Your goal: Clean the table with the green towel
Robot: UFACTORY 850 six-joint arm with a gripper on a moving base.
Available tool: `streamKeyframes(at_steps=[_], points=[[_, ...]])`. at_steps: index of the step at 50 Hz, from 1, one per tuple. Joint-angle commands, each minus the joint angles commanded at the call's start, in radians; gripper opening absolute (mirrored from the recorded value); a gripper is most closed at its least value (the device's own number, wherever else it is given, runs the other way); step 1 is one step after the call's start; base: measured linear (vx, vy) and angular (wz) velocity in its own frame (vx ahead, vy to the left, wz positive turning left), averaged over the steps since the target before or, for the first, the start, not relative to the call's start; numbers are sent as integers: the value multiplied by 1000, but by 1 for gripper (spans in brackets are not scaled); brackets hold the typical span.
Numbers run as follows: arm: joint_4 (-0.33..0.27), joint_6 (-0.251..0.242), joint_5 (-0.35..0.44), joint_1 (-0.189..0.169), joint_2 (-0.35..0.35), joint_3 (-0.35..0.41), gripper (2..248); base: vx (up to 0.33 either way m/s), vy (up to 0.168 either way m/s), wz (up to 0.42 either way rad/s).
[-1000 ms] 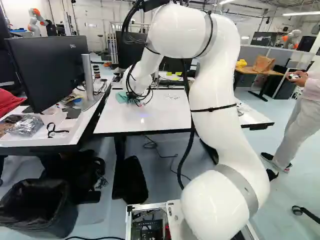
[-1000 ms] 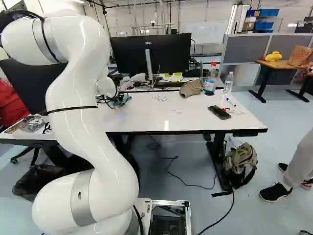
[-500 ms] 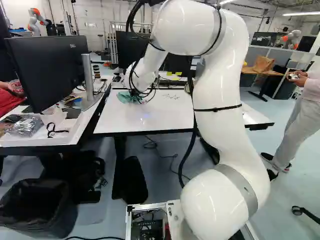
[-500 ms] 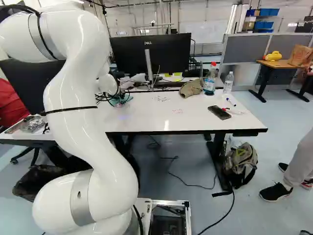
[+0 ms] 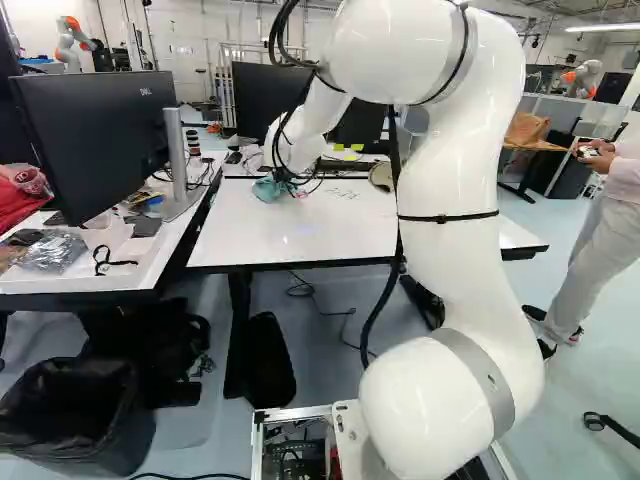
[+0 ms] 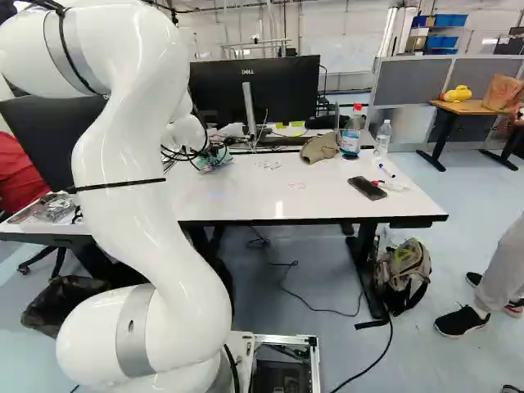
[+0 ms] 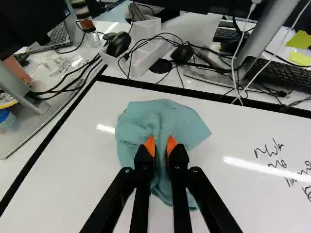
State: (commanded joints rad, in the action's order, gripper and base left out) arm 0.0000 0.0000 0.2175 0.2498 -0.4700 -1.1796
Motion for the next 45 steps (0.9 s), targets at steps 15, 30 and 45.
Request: streamKeyframes(at_steps=[15, 30, 45], points=[[0, 0, 0, -41, 31, 4, 46, 0, 0, 0], [0, 0, 0, -80, 69, 15, 46, 0, 0, 0], [0, 0, 0, -120, 80, 21, 46, 0, 0, 0]])
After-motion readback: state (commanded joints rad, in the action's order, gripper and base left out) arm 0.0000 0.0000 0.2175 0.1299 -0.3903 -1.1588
